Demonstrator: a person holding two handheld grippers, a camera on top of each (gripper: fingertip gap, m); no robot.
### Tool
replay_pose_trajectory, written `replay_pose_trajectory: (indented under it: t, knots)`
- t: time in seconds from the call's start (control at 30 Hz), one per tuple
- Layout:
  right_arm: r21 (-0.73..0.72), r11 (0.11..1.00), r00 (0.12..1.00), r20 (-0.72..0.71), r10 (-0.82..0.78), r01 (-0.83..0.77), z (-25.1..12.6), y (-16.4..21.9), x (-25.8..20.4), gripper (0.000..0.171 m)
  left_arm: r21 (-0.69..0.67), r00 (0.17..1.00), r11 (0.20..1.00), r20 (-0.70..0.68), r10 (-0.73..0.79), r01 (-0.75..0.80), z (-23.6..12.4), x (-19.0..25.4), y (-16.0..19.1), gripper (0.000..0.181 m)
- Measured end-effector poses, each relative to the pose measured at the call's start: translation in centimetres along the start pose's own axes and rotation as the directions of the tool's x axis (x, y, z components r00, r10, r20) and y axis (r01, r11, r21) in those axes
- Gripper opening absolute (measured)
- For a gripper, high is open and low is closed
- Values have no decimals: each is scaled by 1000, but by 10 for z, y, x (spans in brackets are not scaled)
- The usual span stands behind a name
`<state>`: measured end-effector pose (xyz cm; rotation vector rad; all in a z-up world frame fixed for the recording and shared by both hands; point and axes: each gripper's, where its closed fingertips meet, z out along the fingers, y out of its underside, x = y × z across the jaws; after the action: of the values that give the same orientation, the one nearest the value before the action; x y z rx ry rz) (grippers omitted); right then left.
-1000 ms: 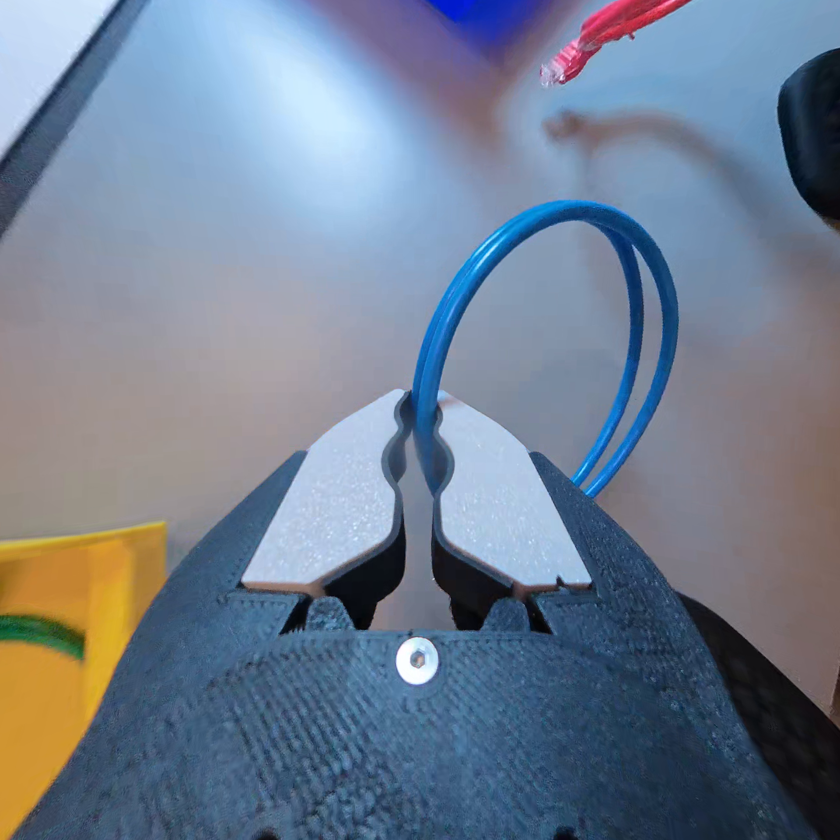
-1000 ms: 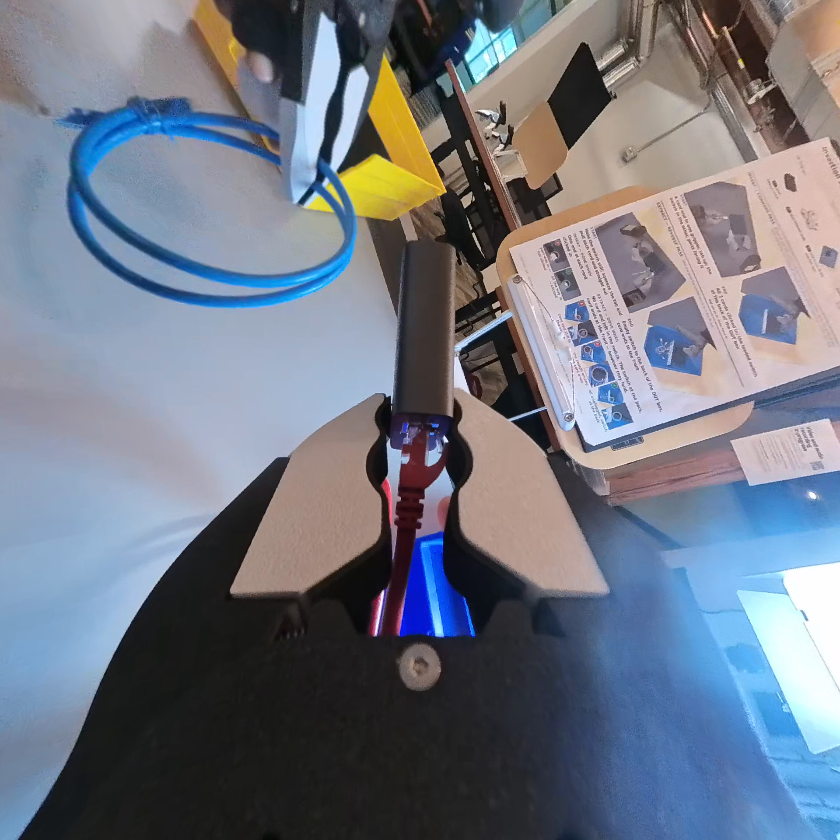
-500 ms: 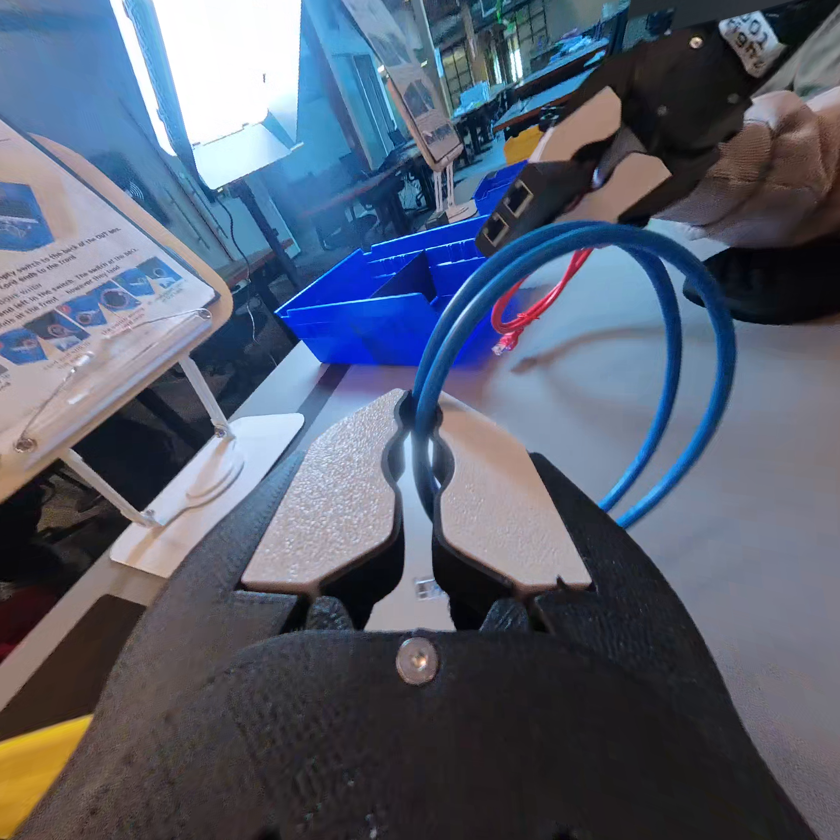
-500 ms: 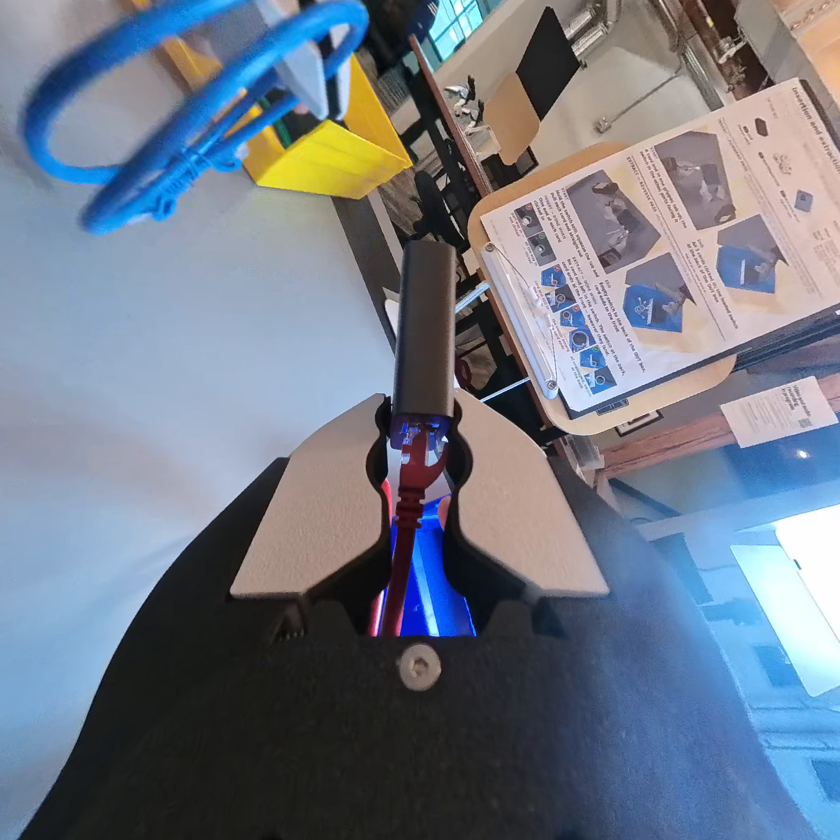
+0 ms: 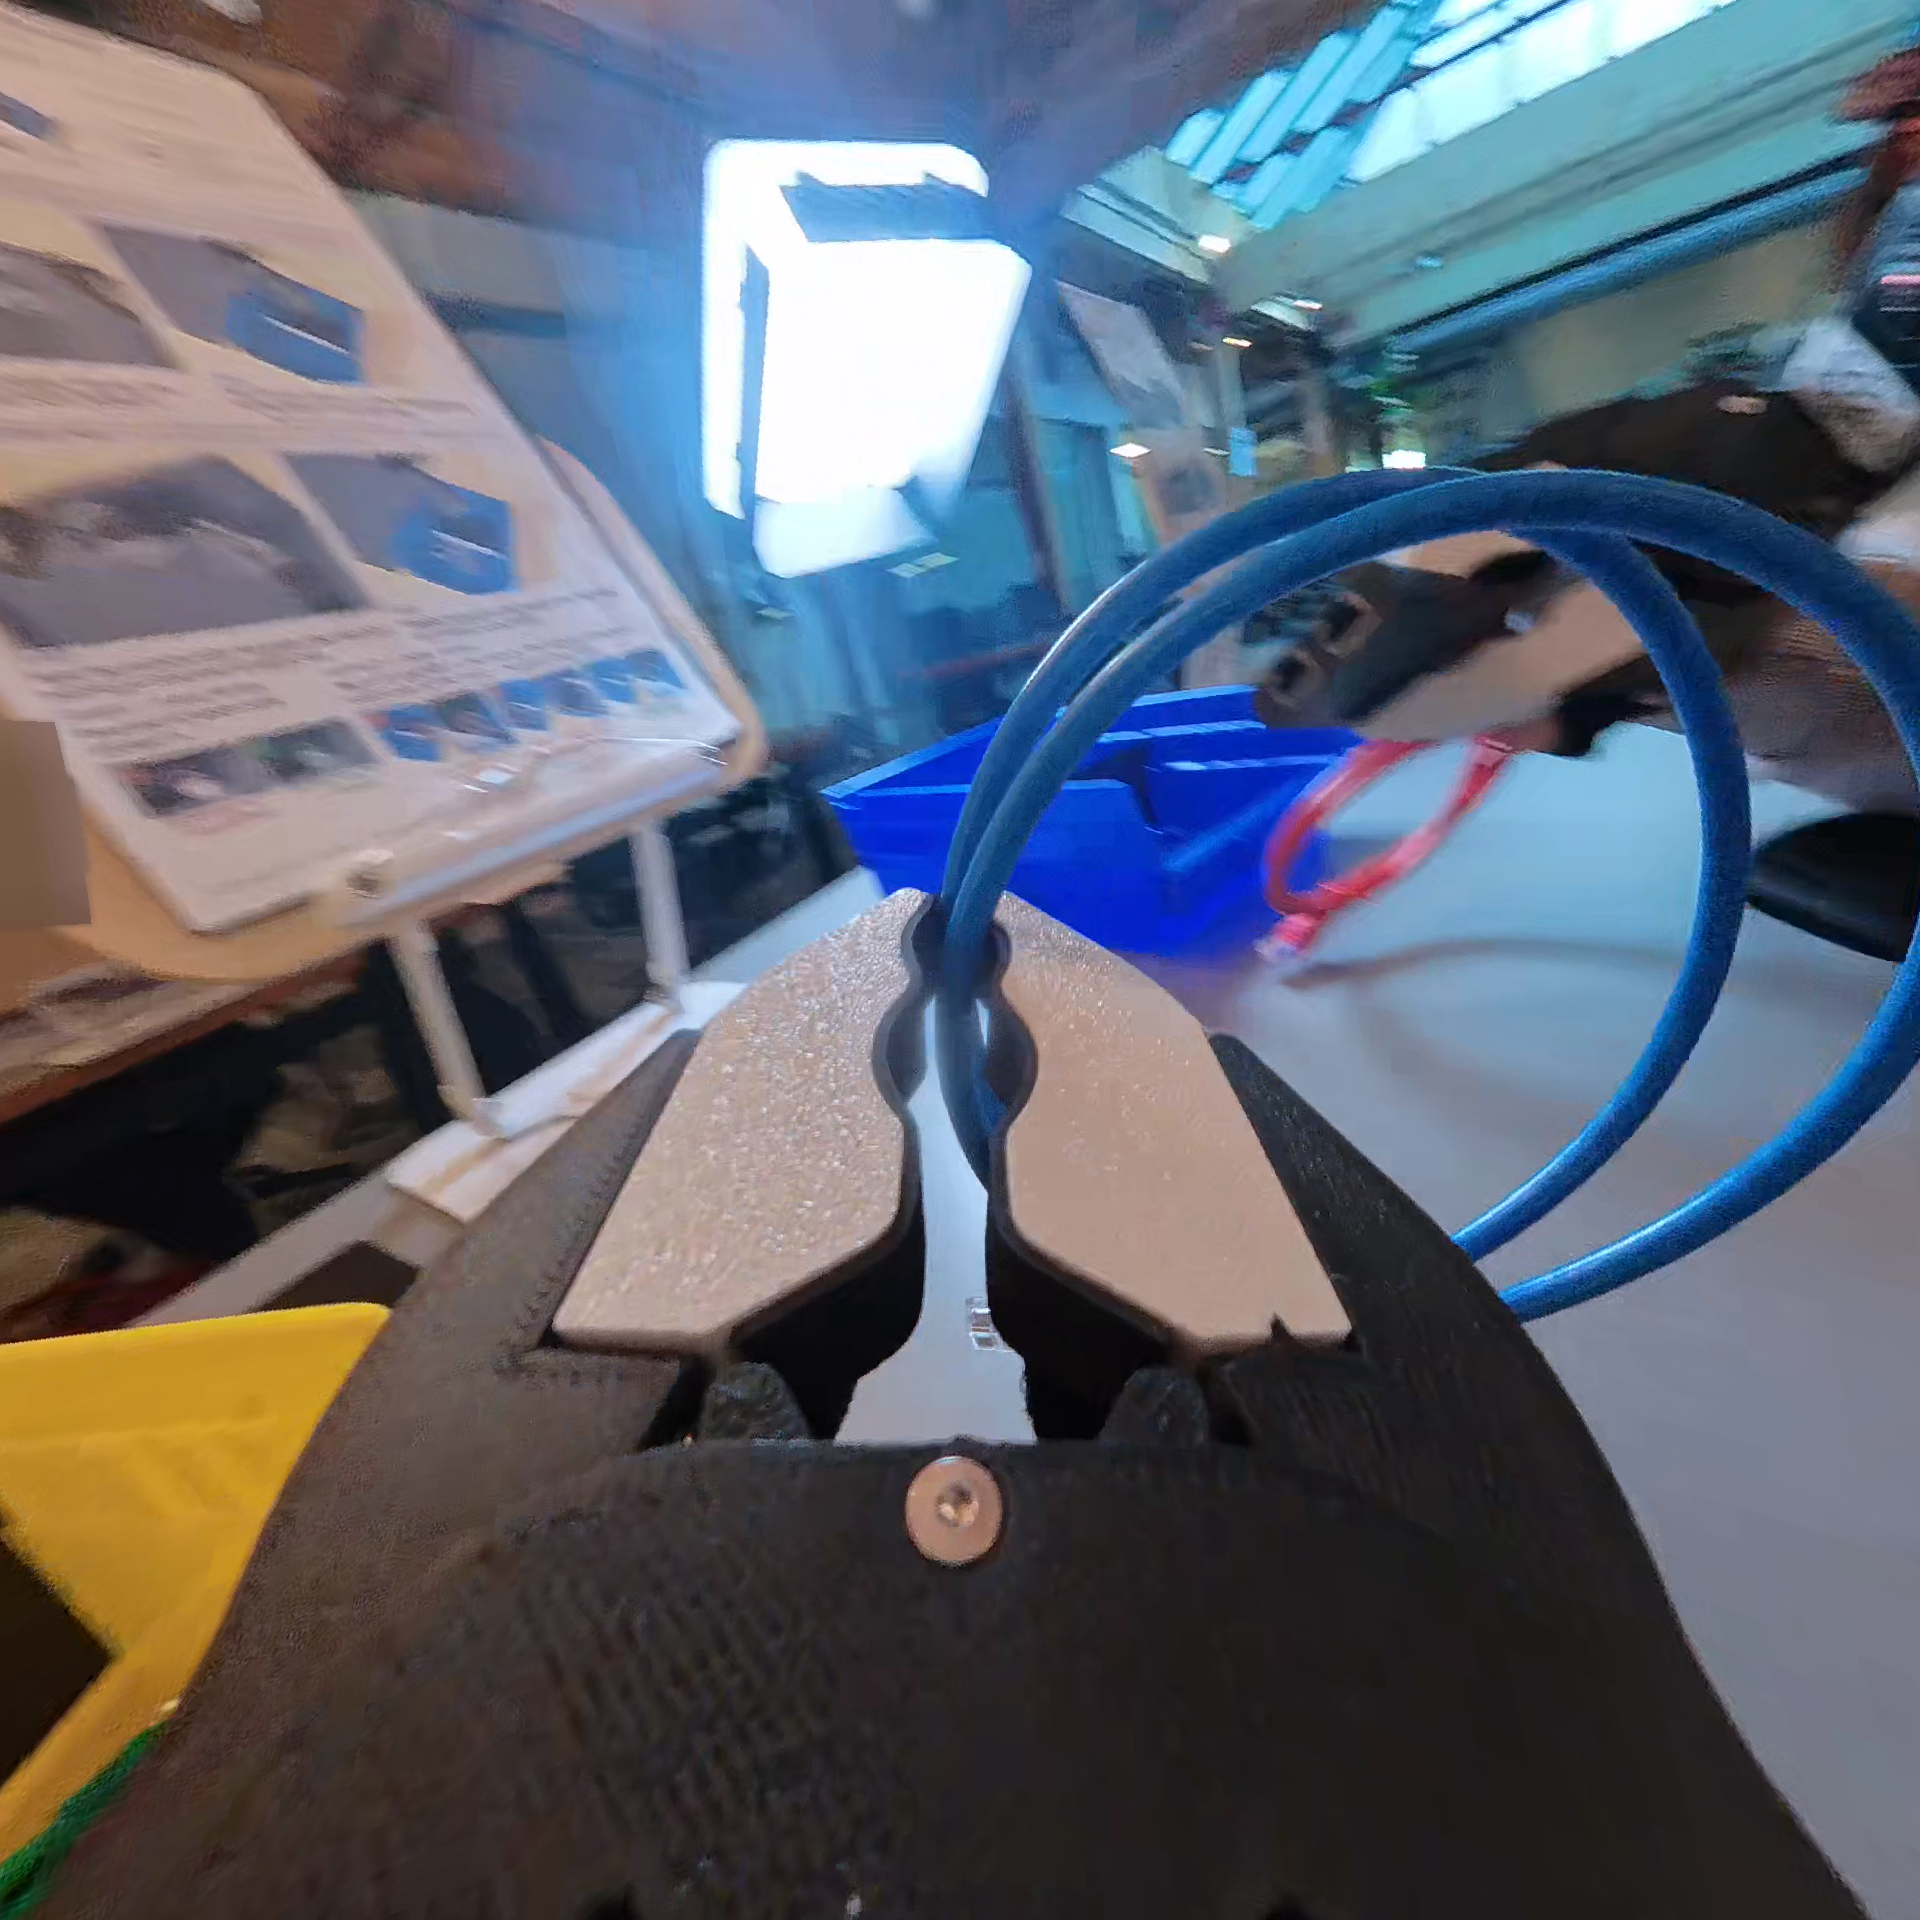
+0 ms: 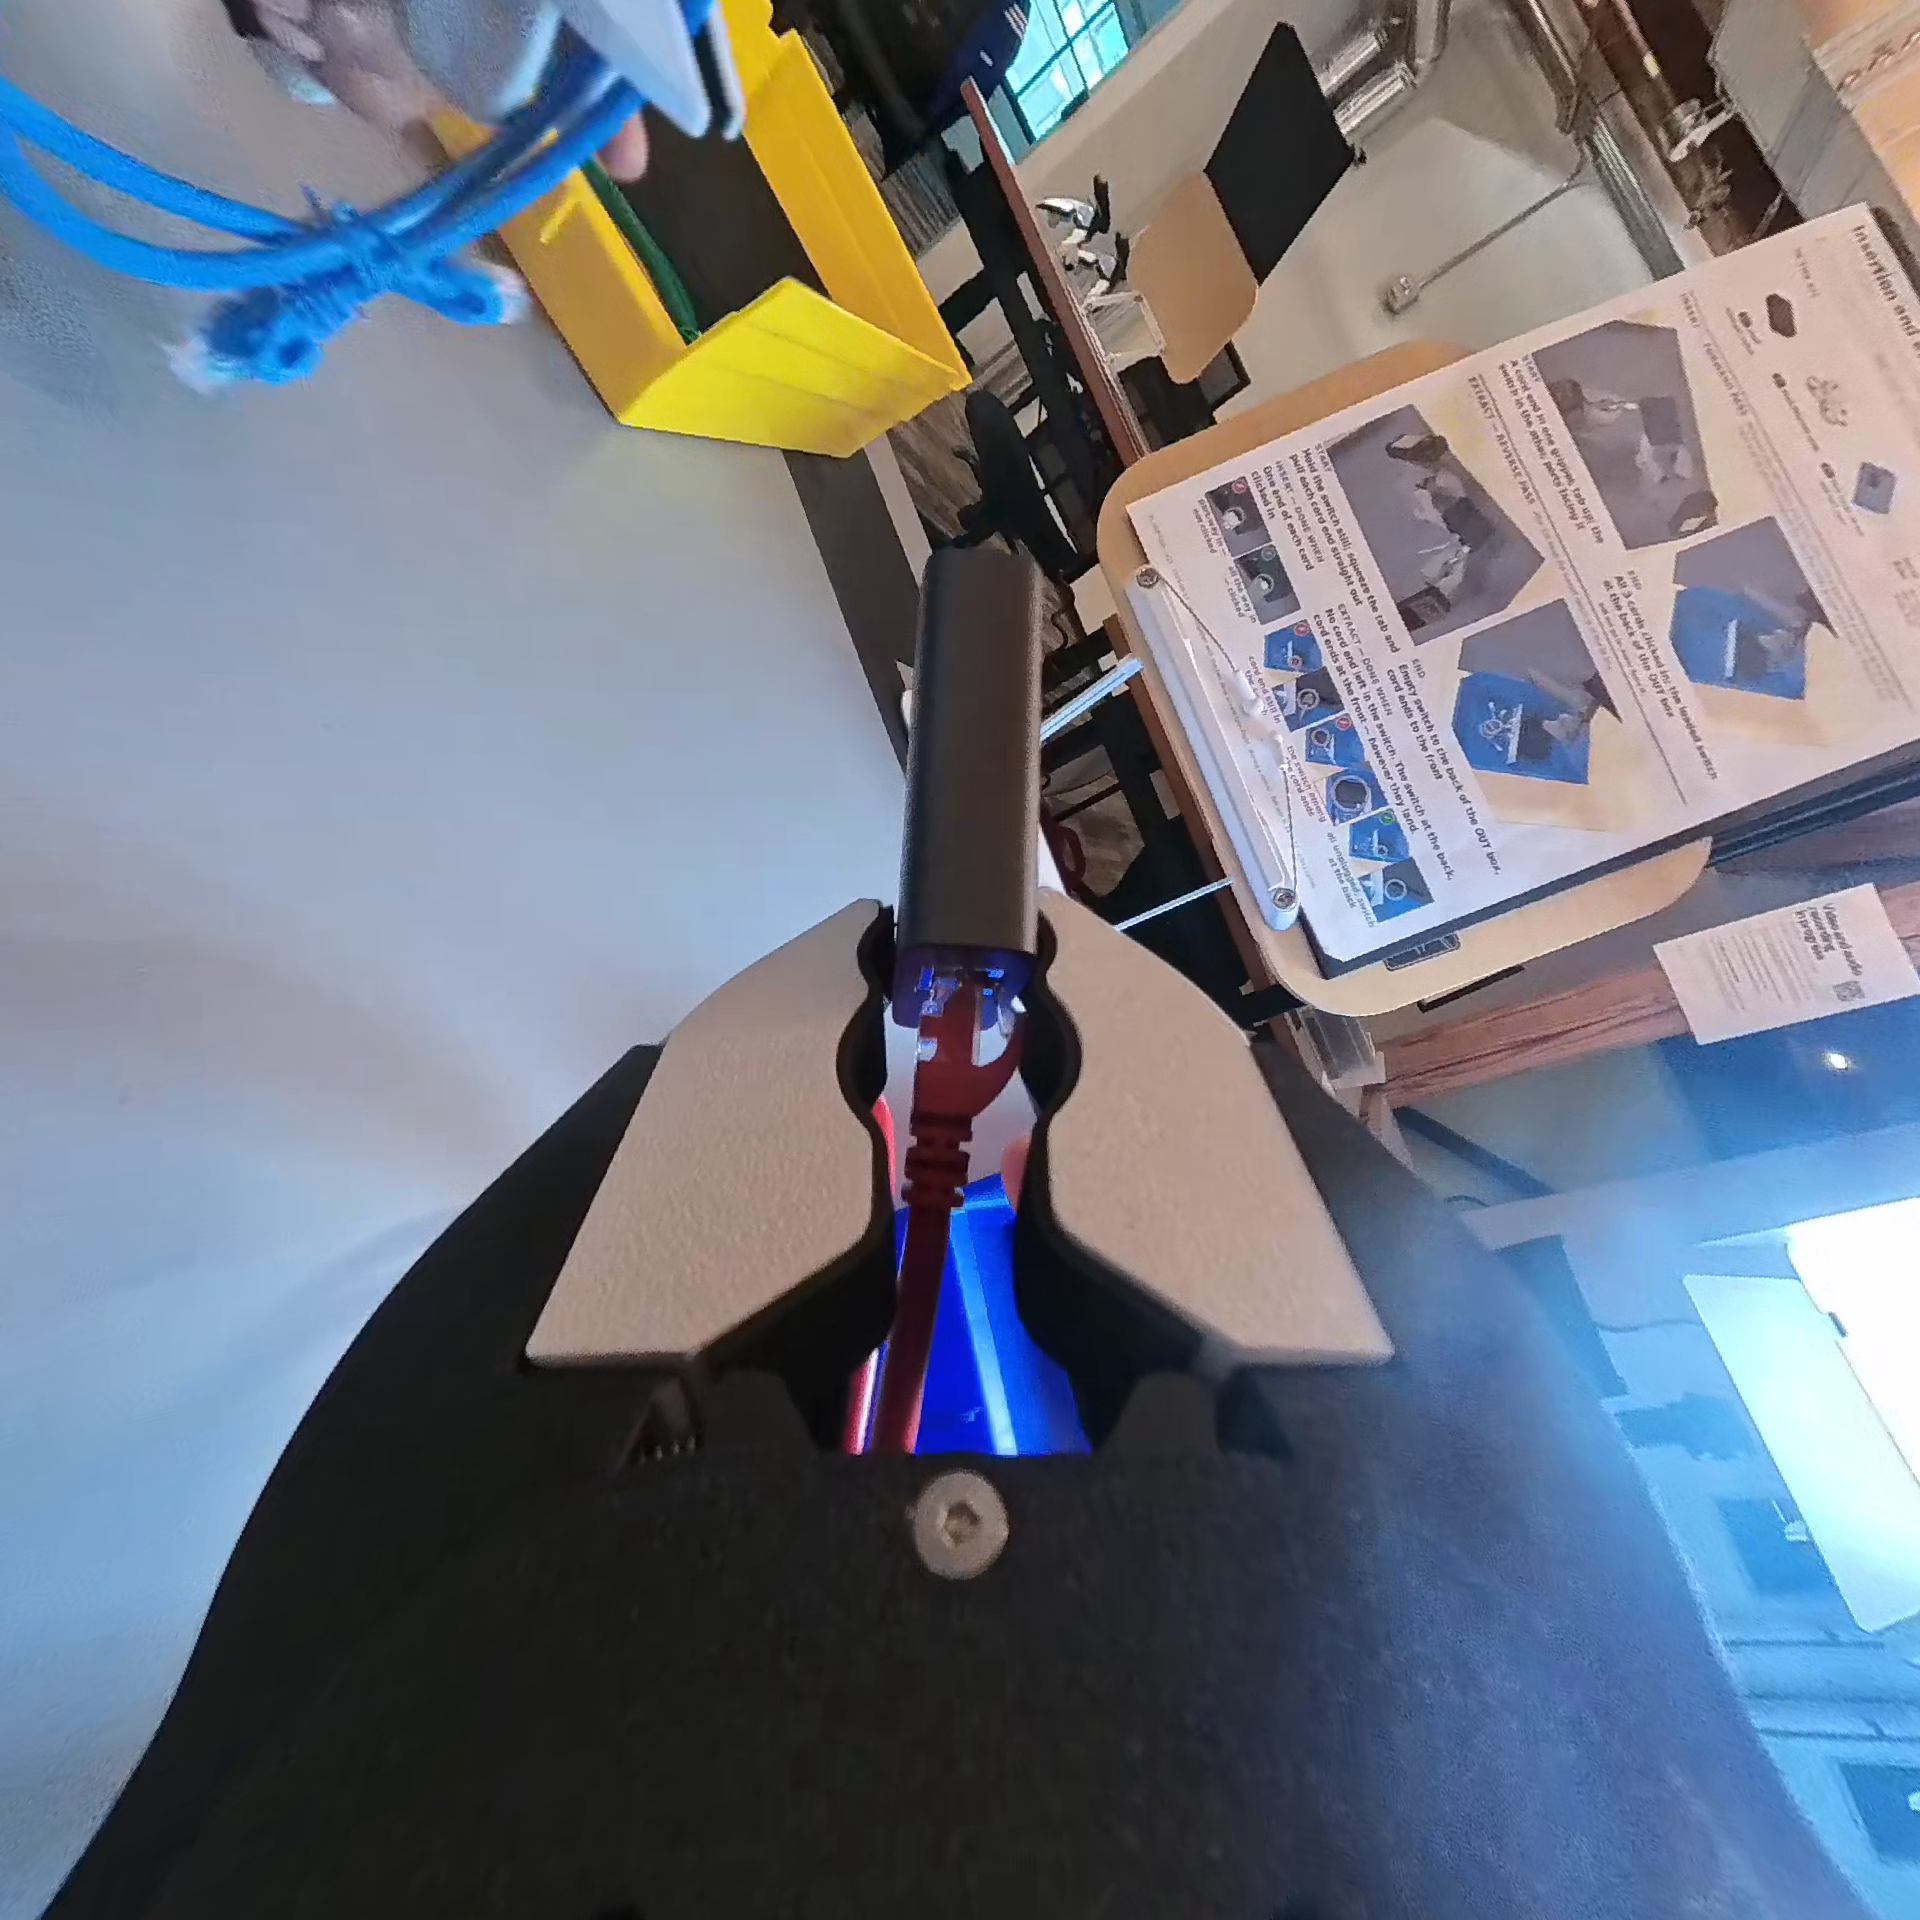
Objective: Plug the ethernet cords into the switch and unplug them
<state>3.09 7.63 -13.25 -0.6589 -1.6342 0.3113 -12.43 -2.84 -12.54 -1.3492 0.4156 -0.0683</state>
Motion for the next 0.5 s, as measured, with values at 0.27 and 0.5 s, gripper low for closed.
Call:
replay_pose_trajectory:
  t: [0.27, 0.5]
  knots:
    - [-20, 1000, 1000, -13, 3, -3, -2, 6, 3, 22, -116, 897, 890, -22, 441, -440, 10, 31, 31, 10]
    - [-11, 999, 999, -3, 46, -46, -2, 12, 6, 22, -466, 887, 844, -461, 26, -267, -56, 80, 72, 65]
